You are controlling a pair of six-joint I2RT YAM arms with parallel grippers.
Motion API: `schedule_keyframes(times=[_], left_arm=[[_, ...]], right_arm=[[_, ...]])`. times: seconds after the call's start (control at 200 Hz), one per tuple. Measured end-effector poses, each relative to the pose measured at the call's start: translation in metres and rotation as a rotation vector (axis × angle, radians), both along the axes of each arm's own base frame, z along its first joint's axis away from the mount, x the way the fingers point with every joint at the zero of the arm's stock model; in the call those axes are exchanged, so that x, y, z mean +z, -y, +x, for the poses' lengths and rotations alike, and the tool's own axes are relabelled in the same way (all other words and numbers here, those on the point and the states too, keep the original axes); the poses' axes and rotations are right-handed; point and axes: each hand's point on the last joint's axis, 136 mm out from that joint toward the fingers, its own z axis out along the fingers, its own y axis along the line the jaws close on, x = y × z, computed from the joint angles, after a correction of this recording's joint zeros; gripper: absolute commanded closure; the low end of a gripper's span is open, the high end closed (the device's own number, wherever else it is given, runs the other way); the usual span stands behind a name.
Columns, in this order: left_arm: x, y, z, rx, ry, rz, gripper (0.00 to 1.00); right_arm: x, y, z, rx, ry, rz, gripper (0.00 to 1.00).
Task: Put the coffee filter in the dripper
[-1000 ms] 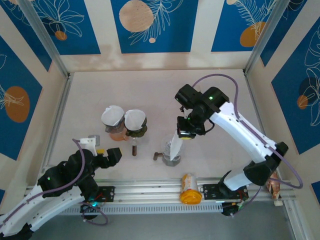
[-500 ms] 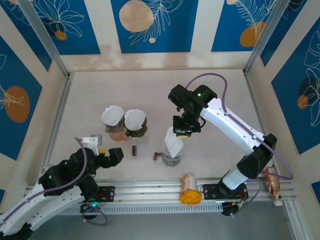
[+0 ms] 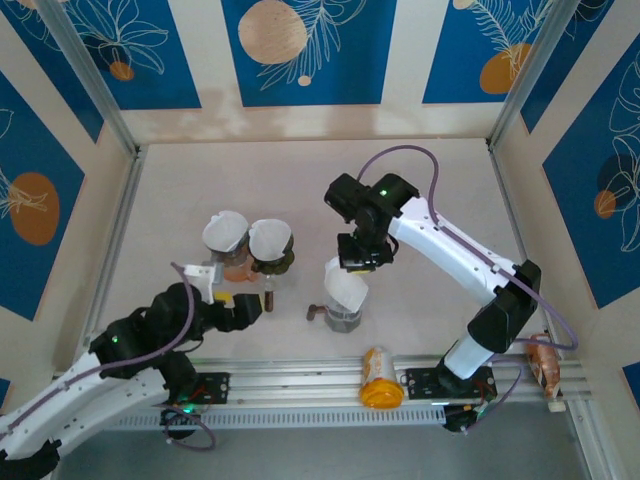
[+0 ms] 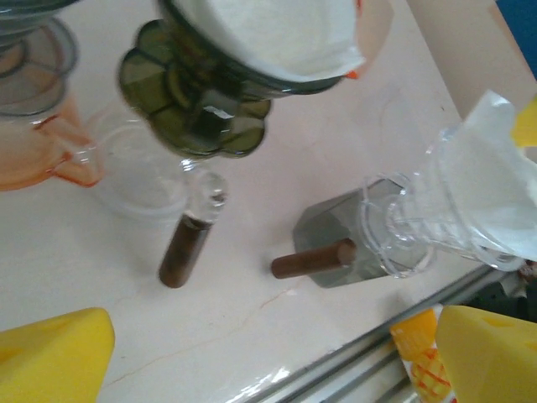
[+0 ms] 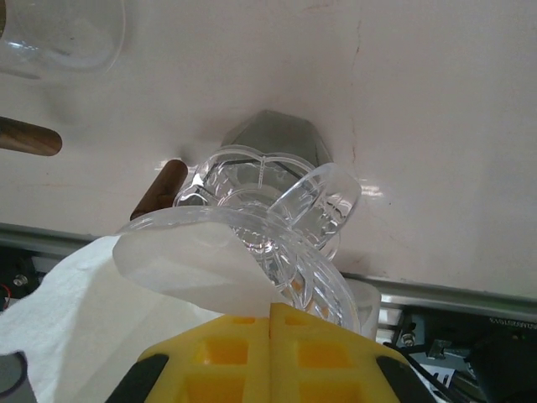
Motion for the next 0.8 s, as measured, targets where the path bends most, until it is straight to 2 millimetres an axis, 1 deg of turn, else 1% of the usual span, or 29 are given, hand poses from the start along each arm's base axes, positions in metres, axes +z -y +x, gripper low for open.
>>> schedule_keyframes(times=[0.095, 0.13, 0.19, 0.245, 0.3, 0.38, 0.495, 0.575, 0.715, 0.8], left_arm=[[0.012, 0.018, 0.004, -0.052, 0.002, -0.017, 0.04], [0.016, 0.024, 0.005, -0.068, 0.005, -0.026, 0.07], [0.019, 0.033, 0.006, -0.094, 0.005, -0.038, 0.12], [0.02, 0.04, 0.007, -0.114, 0.001, -0.048, 0.15], [0.022, 0.046, 0.007, -0.133, 0.0, -0.057, 0.16], [0.024, 0.055, 0.008, -0.155, -0.005, -0.068, 0.15], [0.03, 0.072, 0.01, -0.189, -0.003, -0.075, 0.15], [0.031, 0.086, 0.008, -0.22, -0.006, -0.067, 0.16], [0.02, 0.111, 0.002, -0.281, -0.013, -0.011, 0.16], [0.012, 0.121, -0.001, -0.302, -0.016, 0.026, 0.15]], right_arm=[[0.0, -0.001, -0.001, 0.028, 0.024, -0.017, 0.76], [0.0, -0.002, -0.001, 0.037, 0.033, -0.022, 0.73], [0.001, -0.003, -0.001, 0.049, 0.057, -0.021, 0.7], [0.002, -0.001, -0.002, 0.055, 0.081, -0.024, 0.63], [0.004, 0.001, -0.003, 0.068, 0.11, -0.024, 0.57], [0.009, 0.003, -0.005, 0.082, 0.16, -0.02, 0.51], [0.018, 0.004, -0.008, 0.107, 0.244, 0.01, 0.49], [0.02, 0.006, -0.009, 0.111, 0.291, 0.025, 0.48], [0.014, 0.009, -0.01, 0.121, 0.358, 0.036, 0.46], [0.007, 0.01, -0.013, 0.131, 0.389, 0.049, 0.46]])
